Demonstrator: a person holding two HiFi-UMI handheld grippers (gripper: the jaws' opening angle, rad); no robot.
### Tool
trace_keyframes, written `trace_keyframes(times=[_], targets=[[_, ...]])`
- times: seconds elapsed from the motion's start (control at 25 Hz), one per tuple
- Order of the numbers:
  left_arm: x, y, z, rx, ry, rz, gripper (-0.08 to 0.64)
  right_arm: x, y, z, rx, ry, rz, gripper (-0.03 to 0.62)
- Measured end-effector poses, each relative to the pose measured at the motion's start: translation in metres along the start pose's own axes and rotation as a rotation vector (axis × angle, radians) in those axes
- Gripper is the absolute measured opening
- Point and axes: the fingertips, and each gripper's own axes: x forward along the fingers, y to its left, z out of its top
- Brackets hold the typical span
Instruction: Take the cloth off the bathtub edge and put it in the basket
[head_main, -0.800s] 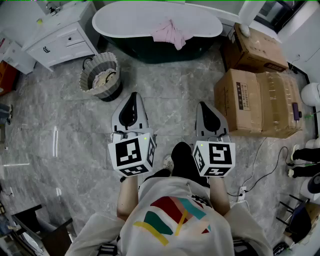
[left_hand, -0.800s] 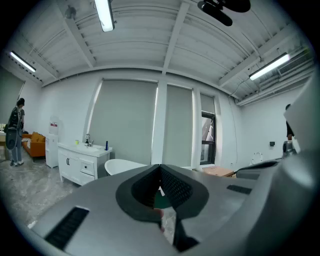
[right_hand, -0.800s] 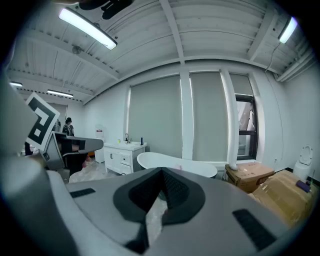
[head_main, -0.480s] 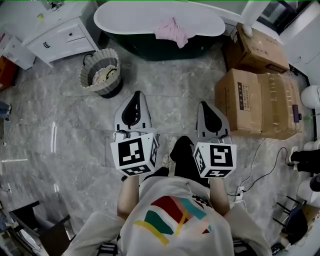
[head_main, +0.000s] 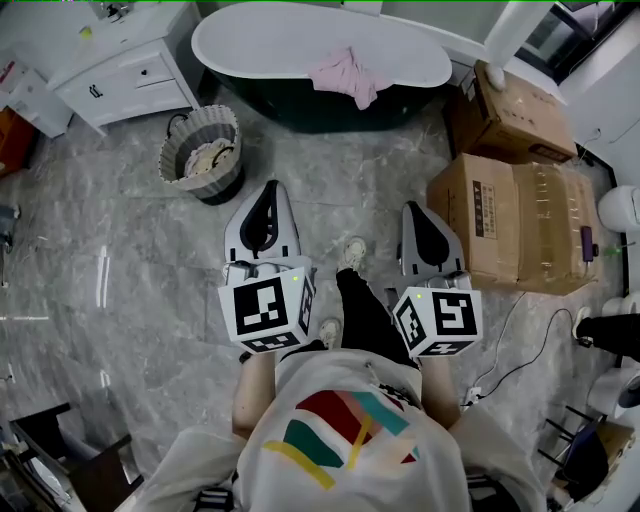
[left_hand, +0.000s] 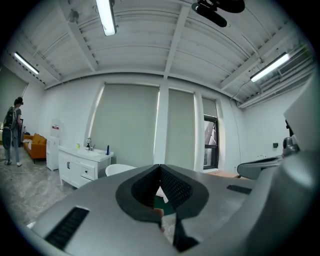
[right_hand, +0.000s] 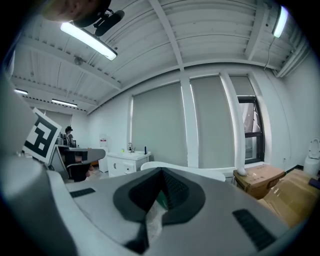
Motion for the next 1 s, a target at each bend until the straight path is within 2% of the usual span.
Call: trace_keyframes(times=[0.16,0.32,0.44,0.68,0.84,1.0], targets=[[0.022,-0.003,0.005,0.004,-0.044,0.003,0.020,0.023,-0.008,0.007,-0.012,-0.026,0.048,0.008],[0.065,-0.006,0.004,0.007,-0.091,0.001,0.020,0.062,-0.020,0.017,-0.040,-0.103,0.094,0.008],[0.104,-0.006,-0.005,0.000,-0.100,0.013,0.020,0.101,-0.040,0.018,-0.050,-0.135,0.098,0.008],[0.192,-0.004,-0.012,-0.044,-0.068,0.045,0.020,0.179,-0.090,0.019,0.008,-0.113,0.114,0.008],[0.238,-0.010,-0.005,-0.019,-0.065,0.063,0.020,0.222,-0.121,0.024,0.045,-0.117,0.111,0.008],[0.282,-0.018,0.003,-0.003,-0.043,0.059,0.020,0.266,-0.141,0.025,0.074,-0.075,0.130,0.008]])
